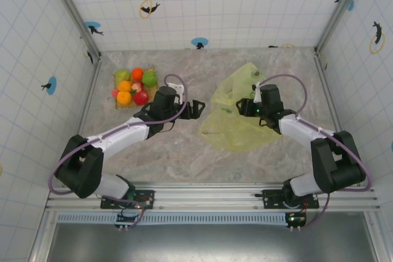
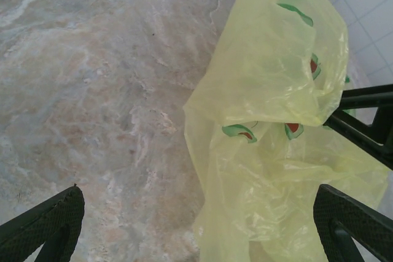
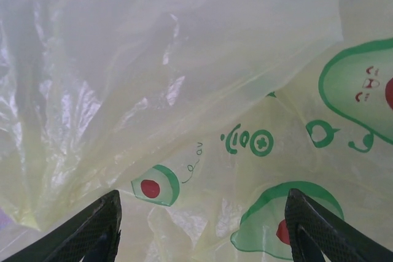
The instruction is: Place the fruits into the plastic bag
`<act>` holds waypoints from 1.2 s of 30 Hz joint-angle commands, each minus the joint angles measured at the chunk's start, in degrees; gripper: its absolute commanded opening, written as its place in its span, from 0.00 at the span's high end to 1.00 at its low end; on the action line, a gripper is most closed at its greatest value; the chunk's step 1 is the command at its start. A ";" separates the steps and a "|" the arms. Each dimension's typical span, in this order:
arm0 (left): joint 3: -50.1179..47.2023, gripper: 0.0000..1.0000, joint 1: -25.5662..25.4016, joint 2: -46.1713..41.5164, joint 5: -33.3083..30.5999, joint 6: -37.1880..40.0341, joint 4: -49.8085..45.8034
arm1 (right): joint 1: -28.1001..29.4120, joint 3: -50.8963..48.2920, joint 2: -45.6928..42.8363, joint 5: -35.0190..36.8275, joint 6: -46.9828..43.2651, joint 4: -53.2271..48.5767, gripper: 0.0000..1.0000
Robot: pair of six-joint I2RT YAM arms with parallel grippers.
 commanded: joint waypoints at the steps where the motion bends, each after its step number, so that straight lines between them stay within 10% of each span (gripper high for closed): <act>1: 2.59 0.02 -1.44 2.53 0.38 6.94 -2.50 | -0.63 1.46 0.52 -1.18 1.03 2.76 0.29; 9: 12.61 0.02 -5.99 10.87 -2.69 19.26 -4.68 | -2.60 -0.74 0.77 -3.40 2.76 2.93 0.31; 23: 21.02 0.02 -18.57 23.37 -33.63 57.21 2.13 | -7.62 -3.39 -0.81 -6.53 4.21 2.10 0.32; 36: 27.02 0.23 -19.87 34.18 -41.81 67.49 14.49 | -11.33 -7.24 -3.26 -8.79 5.25 3.30 0.33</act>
